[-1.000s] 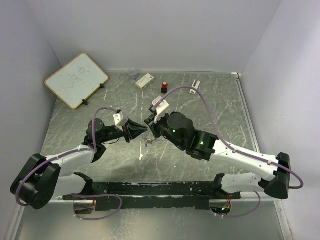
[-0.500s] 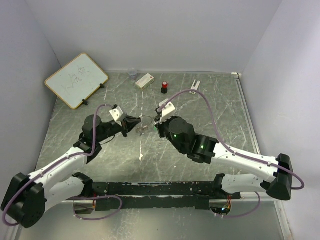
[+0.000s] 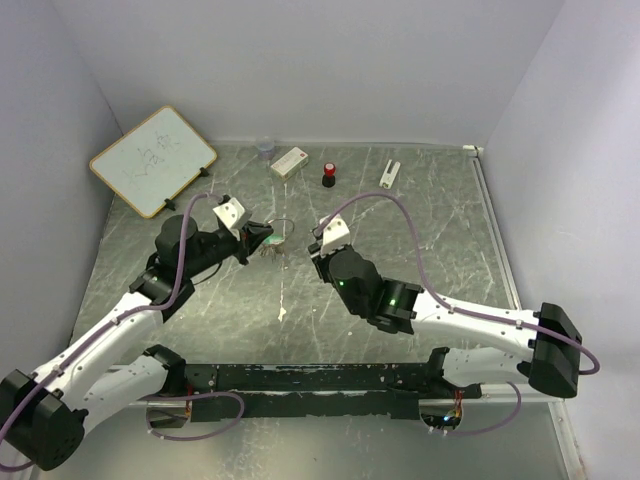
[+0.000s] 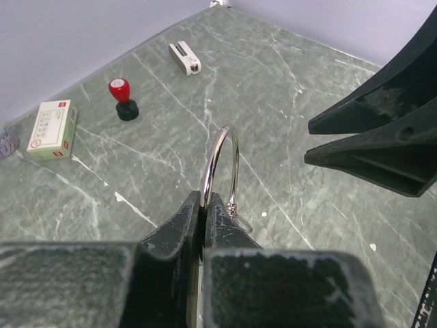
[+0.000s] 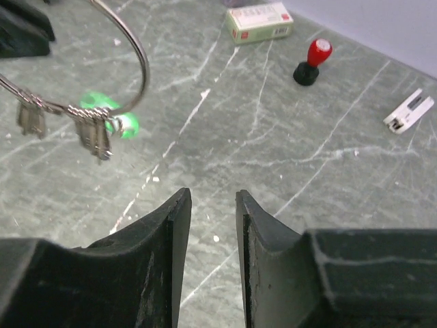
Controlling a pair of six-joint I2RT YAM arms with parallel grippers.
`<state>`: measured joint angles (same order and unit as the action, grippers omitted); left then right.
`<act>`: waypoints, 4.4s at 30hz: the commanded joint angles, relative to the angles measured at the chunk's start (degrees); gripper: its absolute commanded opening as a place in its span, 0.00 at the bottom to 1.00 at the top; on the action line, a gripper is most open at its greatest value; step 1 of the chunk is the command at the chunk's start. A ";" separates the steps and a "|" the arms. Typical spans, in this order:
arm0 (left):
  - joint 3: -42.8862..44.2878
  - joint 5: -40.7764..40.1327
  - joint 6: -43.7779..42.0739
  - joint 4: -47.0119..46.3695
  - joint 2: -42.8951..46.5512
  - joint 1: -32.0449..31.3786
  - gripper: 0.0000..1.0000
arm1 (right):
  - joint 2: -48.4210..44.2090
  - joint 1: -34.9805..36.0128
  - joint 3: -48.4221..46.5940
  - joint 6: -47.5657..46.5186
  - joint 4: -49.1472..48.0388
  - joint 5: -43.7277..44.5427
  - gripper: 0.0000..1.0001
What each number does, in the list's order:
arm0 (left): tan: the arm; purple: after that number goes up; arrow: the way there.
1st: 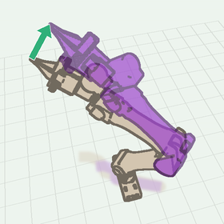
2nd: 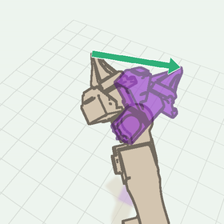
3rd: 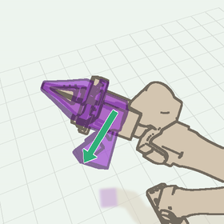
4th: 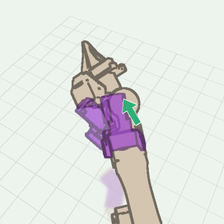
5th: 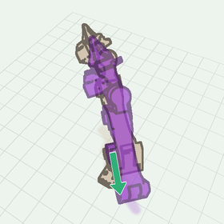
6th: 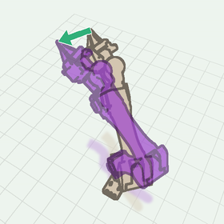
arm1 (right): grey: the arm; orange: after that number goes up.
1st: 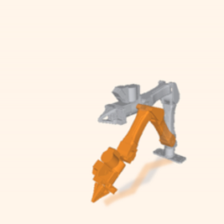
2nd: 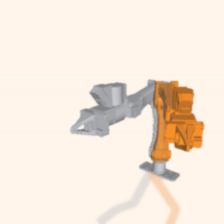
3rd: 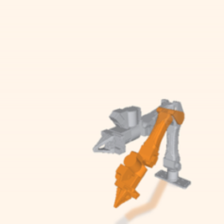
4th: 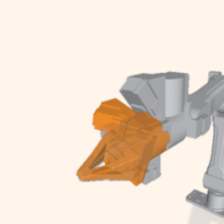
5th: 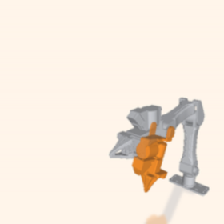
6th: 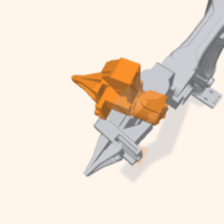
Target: Remove the keys from the keyring
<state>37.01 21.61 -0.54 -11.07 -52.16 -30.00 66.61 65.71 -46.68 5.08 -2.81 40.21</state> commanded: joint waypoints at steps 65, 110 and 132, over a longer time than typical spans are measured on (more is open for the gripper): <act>7.51 7.04 5.77 9.58 7.50 -3.28 0.07 | 9.13 0.30 17.60 -4.73 -49.69 -13.70 0.49; 5.11 -4.37 8.15 8.43 9.68 -3.31 0.08 | 6.72 0.41 15.74 -1.26 -38.33 -14.13 0.00; 1.57 -17.54 11.61 7.67 4.26 -3.27 0.30 | 1.72 2.70 -13.13 8.05 22.55 0.76 0.00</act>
<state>38.70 6.61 10.09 -2.26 -47.88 -33.17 66.39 67.77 -54.33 11.53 7.77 39.05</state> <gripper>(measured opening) 0.293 0.023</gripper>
